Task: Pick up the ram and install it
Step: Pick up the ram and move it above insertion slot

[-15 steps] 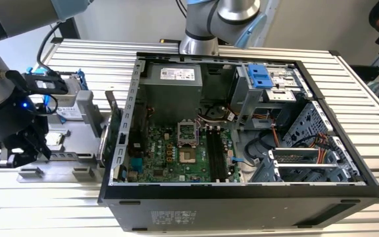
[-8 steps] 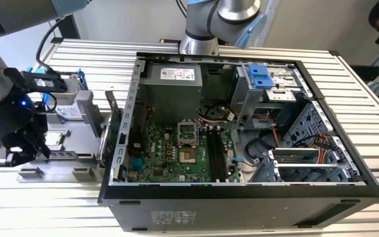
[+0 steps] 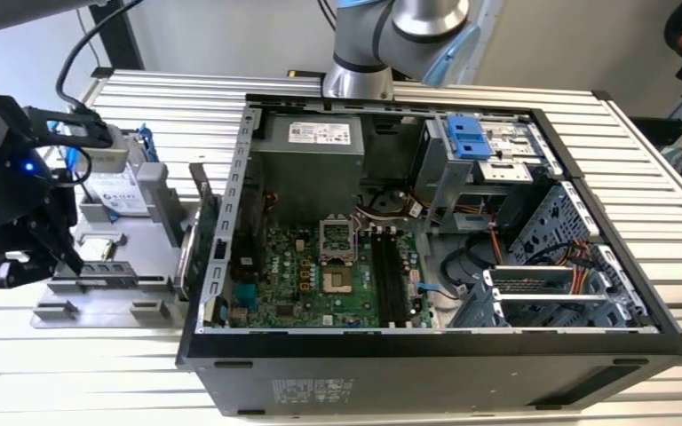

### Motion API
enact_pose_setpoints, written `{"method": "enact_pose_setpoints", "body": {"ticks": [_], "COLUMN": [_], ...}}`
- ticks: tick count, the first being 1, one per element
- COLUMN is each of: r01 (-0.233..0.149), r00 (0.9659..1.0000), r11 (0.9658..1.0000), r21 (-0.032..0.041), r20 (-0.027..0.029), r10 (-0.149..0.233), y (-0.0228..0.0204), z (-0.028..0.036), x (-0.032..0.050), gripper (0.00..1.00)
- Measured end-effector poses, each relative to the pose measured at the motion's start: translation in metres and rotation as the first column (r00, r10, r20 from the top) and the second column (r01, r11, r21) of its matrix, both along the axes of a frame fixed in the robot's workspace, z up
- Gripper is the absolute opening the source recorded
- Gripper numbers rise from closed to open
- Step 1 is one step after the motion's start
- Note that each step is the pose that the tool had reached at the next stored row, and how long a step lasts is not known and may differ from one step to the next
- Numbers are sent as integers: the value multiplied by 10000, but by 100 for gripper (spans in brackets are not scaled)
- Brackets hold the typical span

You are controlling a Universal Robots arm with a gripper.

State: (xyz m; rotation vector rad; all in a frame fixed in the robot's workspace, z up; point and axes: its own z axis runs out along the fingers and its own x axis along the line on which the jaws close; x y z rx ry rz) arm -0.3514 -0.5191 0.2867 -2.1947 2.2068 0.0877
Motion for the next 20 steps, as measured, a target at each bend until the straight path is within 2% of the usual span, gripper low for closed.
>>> {"method": "enact_pose_setpoints", "body": {"ticks": [6, 20], "r01": [0, 0], "r00": [10000, 10000], "r11": [10000, 10000], "r21": [-1, 0], "r20": [-2, 0], "r10": [0, 0], "y": [0, 0], "z": [206, 782], "x": [0, 0], "gripper": [0, 0]}}
